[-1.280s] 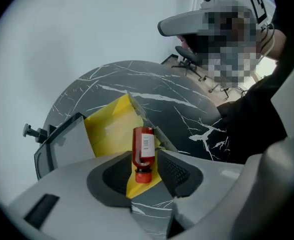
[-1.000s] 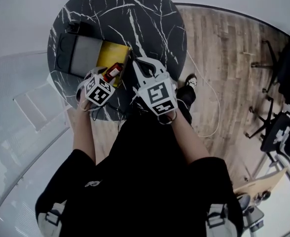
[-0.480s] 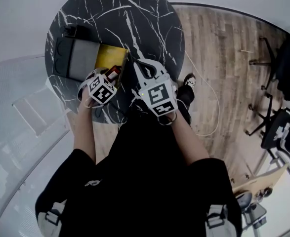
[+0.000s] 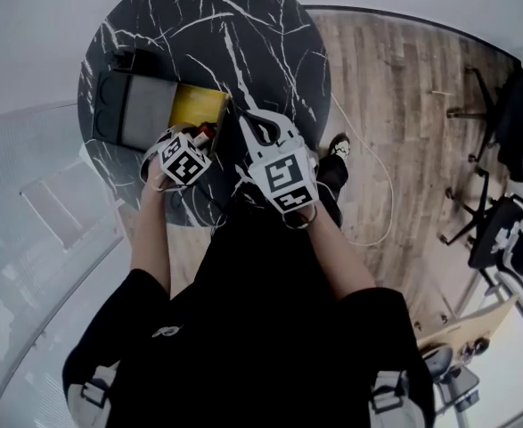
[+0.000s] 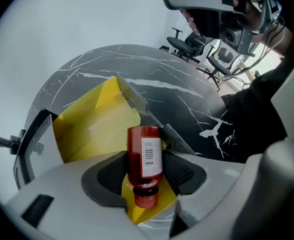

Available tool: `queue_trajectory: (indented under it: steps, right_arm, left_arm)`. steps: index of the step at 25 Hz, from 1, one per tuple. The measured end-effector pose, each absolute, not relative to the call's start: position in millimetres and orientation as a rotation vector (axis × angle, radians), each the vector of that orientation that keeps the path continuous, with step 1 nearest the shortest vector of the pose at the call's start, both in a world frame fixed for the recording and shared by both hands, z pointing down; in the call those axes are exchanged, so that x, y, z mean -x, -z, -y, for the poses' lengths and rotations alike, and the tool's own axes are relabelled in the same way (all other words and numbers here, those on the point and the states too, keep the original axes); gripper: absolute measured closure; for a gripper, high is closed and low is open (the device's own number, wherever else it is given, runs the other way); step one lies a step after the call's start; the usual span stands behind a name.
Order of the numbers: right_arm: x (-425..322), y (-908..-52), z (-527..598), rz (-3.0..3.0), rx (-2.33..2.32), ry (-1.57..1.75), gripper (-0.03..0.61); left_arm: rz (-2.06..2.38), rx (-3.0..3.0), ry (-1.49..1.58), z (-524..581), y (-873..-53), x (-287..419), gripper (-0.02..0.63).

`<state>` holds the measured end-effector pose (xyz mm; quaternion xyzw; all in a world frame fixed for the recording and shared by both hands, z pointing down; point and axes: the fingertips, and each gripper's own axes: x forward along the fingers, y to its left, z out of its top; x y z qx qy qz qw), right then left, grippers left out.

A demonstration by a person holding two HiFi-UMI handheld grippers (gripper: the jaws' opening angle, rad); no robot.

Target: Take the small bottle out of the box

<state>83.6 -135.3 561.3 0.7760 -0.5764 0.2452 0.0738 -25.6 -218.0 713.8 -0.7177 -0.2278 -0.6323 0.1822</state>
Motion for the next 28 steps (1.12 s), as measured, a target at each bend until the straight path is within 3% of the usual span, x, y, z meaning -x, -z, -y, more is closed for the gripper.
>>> queue_trajectory:
  steps: [28]
  right_arm:
    - [-63, -550, 168, 1.813, -2.179, -0.659, 0.583]
  left_arm:
    - [0.437, 2.290, 1.683, 242, -685, 14, 0.407]
